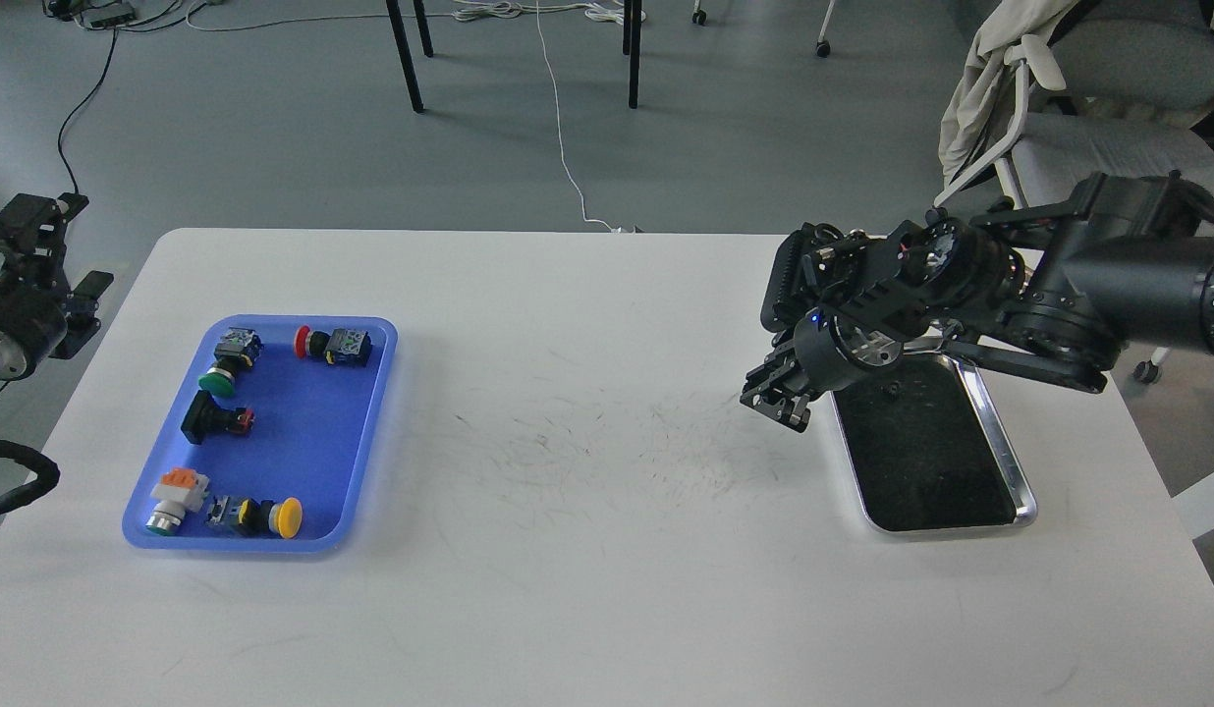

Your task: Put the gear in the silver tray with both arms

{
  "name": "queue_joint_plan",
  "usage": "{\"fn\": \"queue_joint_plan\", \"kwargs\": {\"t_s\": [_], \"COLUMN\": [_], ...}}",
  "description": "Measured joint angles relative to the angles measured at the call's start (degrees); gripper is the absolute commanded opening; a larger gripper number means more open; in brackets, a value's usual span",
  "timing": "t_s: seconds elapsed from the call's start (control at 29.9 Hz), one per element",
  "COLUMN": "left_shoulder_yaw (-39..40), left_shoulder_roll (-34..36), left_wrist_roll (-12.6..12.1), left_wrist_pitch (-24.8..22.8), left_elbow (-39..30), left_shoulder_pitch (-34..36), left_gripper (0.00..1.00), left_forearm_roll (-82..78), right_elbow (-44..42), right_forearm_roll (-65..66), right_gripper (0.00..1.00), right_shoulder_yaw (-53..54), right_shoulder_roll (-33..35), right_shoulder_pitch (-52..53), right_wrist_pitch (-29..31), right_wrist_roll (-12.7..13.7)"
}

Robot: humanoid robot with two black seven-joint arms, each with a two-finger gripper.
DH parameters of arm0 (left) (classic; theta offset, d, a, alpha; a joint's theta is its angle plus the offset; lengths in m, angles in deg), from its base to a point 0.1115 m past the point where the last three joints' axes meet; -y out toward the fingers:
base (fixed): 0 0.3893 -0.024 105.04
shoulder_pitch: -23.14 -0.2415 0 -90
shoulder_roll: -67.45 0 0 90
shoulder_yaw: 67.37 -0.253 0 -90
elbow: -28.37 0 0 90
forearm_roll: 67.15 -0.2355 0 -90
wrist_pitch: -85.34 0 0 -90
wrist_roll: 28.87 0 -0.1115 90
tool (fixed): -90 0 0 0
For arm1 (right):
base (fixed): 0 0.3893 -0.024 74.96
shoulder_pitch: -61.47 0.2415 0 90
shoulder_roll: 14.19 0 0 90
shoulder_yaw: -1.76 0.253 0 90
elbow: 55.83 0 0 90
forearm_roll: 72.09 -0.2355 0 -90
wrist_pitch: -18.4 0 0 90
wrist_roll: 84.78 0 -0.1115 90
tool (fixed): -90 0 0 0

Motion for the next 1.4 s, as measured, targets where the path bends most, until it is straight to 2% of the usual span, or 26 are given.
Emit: {"fn": "queue_joint_plan", "kwargs": {"t_s": [0.23,0.5,0.9,1.4], "left_shoulder_yaw": [0.0,0.0,0.0,0.0], "left_shoulder_roll": [-0.6,-0.8,-0.8,-1.4], "left_wrist_roll": [0.0,0.0,0.0,0.0], "left_wrist_pitch": [0.0,0.0,0.0,0.2], "left_elbow": [-0.1,0.0,-0.1,-0.1], "left_shoulder_pitch": [0.0,-0.1,-0.8,-1.3], "left_gripper": [0.98,0.98,0.98,0.98], "left_forearm_roll": [0.0,0.0,0.0,0.0], "right_elbow": [4.9,6.1,5.4,2.4], "right_forearm_roll": [4.9,8.3,8.8,9.0], "right_gripper": [0.01,0.01,0.01,0.03], "right_shoulder_yaw": [-0.1,-0.1,0.0,0.1], "right_shoulder_roll": [10.6,17.0,18.0,15.0], "right_shoulder_pitch": [0.3,-2.0,-7.0,-10.1], "right_wrist_pitch": [0.0,0.0,0.0,-0.1], "right_wrist_roll": [0.0,0.0,0.0,0.0]}}
